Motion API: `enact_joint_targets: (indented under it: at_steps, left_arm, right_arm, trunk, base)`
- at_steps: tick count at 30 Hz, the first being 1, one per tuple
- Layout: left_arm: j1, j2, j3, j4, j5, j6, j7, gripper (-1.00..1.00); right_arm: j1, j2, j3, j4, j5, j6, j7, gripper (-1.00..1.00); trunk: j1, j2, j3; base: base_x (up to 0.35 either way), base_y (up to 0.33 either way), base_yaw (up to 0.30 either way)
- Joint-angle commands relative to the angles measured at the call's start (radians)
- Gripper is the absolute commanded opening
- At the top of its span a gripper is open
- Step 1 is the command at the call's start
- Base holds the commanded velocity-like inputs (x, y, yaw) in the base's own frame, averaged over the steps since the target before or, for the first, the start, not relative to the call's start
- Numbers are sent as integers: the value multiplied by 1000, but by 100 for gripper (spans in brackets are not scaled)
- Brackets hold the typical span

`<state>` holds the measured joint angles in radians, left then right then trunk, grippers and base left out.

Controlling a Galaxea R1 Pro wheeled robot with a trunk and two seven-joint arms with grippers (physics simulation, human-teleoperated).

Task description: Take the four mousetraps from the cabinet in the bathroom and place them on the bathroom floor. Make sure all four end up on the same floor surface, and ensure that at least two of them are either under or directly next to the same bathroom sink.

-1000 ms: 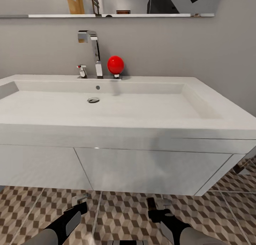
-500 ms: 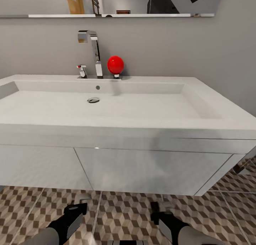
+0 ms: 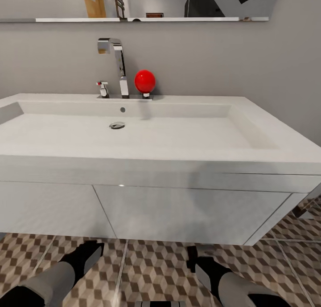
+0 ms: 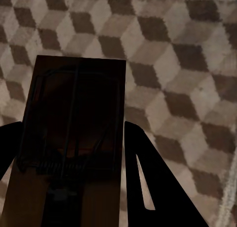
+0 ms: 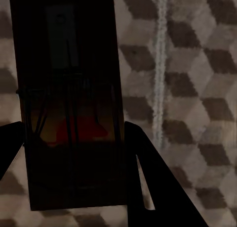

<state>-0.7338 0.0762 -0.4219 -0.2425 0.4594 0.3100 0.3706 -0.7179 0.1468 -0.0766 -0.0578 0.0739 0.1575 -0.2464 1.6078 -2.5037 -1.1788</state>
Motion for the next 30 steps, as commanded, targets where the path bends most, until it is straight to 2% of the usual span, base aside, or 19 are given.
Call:
enact_joint_targets:
  at_steps: [1,6,11,30]
  left_arm:
    - [-2,2,-9,-3,5,8,5,-100]
    - [-5,1,-9,-3,7,8,5,-100]
    - [-6,1,-9,-2,7,7,5,-100]
    - [-6,0,-8,-10,8,-7,5,-100]
  right_arm:
    - [-1,2,-8,-2,5,6,-4,-100]
    - [-5,5,-8,-8,6,7,-4,-100]
    - [-33,5,-8,-5,6,8,-4,-100]
    - [-51,4,-6,-30,9,1,8,-100]
  trunk:
    - [0,0,-1]
    - [0,0,-1]
    - [0,0,-1]
    - [0,0,-1]
  base:
    - [0,0,0]
    - [0,0,0]
    - [0,0,0]
    - [0,0,0]
